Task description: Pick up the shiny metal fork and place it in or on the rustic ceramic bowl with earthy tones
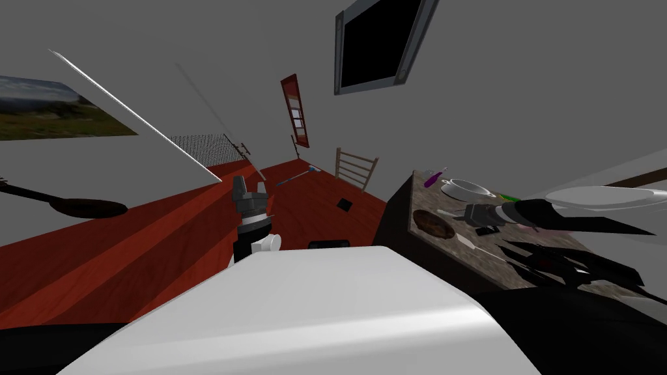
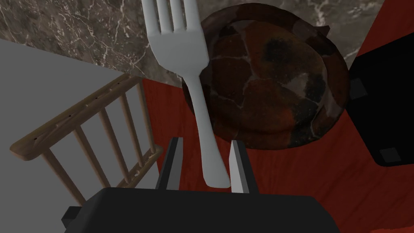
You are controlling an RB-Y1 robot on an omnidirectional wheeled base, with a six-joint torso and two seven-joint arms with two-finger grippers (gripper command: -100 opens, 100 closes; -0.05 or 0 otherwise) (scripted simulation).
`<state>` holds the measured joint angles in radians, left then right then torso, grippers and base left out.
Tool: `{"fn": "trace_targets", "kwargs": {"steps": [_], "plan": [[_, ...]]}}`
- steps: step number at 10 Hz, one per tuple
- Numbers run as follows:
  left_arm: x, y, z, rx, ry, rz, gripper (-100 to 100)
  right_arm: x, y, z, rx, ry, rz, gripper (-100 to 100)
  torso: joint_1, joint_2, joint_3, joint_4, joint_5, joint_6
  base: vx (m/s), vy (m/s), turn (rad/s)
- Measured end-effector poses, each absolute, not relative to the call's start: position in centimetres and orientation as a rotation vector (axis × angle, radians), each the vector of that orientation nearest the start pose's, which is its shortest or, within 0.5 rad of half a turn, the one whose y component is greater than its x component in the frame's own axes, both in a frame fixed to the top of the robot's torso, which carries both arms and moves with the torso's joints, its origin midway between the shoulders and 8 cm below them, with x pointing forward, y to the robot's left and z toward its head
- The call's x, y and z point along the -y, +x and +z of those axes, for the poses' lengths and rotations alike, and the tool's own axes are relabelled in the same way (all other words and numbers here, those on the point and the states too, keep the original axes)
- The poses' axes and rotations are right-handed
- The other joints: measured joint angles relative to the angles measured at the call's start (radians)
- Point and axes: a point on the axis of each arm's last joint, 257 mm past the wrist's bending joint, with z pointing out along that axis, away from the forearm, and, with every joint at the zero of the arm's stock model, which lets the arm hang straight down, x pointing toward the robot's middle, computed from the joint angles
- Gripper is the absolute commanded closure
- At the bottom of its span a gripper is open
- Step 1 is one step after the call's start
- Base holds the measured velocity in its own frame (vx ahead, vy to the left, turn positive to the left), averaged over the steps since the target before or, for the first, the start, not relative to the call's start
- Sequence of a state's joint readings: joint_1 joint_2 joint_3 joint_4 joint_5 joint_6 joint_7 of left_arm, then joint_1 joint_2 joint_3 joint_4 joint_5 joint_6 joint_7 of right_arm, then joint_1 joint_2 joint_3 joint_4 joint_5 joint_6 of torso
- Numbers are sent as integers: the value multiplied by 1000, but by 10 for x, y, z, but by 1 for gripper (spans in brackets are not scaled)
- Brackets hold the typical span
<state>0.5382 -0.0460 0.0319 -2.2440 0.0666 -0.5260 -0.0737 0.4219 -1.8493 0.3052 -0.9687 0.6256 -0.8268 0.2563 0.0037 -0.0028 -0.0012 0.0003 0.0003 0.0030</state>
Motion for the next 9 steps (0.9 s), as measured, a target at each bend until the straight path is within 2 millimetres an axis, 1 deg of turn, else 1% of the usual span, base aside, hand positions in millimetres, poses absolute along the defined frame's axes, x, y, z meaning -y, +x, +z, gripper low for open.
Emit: {"fn": "trace_targets", "kwargs": {"steps": [1, 2, 6, 7, 8, 9], "plan": [[-308, 338, 1, -579, -736, -1214, 0, 733, 251, -179, -2589, -1088, -416, 100, 0, 0, 0, 0, 0, 1, 21, 40, -21], [-308, 338, 1, -579, -736, -1214, 0, 731, 250, -182, -2594, -1083, -407, -100, -1, 1, 1, 1, 1, 0, 3, 7, 2], [-308, 338, 1, -579, -736, -1214, 0, 731, 250, -182, -2594, -1083, -407, -100, -4, 3, 2, 1, 0, 0, 0, 0, 0], [-308, 338, 1, -579, -736, -1214, 0, 731, 250, -182, -2594, -1083, -407, 0, -4, 3, 2, 1, 0, 0, 0, 0, 0], [-308, 338, 1, -579, -736, -1214, 0, 731, 250, -182, -2594, -1083, -407, -100, -4, 3, 2, 1, 0, 0, -79, -53, 314], [-308, 338, 1, -578, -735, -1214, 0, 732, 250, -179, -2604, -1075, -410, -100, -7, 6, 4, 1, 0, -2, -131, -75, 141]]}}
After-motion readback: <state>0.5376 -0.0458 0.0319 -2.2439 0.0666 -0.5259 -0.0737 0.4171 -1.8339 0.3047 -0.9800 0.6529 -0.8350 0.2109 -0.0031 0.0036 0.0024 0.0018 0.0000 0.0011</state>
